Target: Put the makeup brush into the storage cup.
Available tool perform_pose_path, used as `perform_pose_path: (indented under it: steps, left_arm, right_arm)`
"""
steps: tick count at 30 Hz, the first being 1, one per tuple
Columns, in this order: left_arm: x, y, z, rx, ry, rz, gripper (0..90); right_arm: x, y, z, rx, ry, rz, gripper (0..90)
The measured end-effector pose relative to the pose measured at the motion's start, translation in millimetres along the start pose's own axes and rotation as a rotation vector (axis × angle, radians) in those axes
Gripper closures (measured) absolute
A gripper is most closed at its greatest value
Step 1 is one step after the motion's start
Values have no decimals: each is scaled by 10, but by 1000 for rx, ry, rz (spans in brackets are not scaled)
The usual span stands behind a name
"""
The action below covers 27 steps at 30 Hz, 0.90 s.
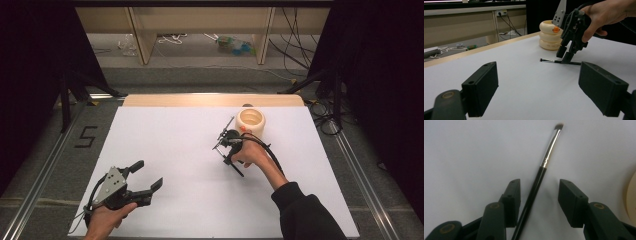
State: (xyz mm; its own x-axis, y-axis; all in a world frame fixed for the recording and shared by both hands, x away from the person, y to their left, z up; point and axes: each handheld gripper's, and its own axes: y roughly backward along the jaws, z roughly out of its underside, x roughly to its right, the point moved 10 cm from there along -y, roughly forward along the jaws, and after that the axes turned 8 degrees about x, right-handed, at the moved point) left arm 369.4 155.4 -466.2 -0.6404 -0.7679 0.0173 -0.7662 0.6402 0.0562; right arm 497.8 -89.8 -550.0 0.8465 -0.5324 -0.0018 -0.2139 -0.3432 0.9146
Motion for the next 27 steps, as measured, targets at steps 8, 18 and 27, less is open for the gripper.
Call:
perform_pose_path:
  steps: [8, 18, 27]
  left_arm:
    - [-2, 1, 1, -1, -2, 1, 161]
    - [-3, 1, 0, -1, -2, 1, 161]
    - [-7, 1, 0, 0, -5, 1, 161]
  right_arm:
    - [-2, -10, -19, -15, 14, -6, 584]
    - [-14, -23, -20, -43, 8, -9, 633]
    - [-10, -43, -16, -65, 12, -6, 676]
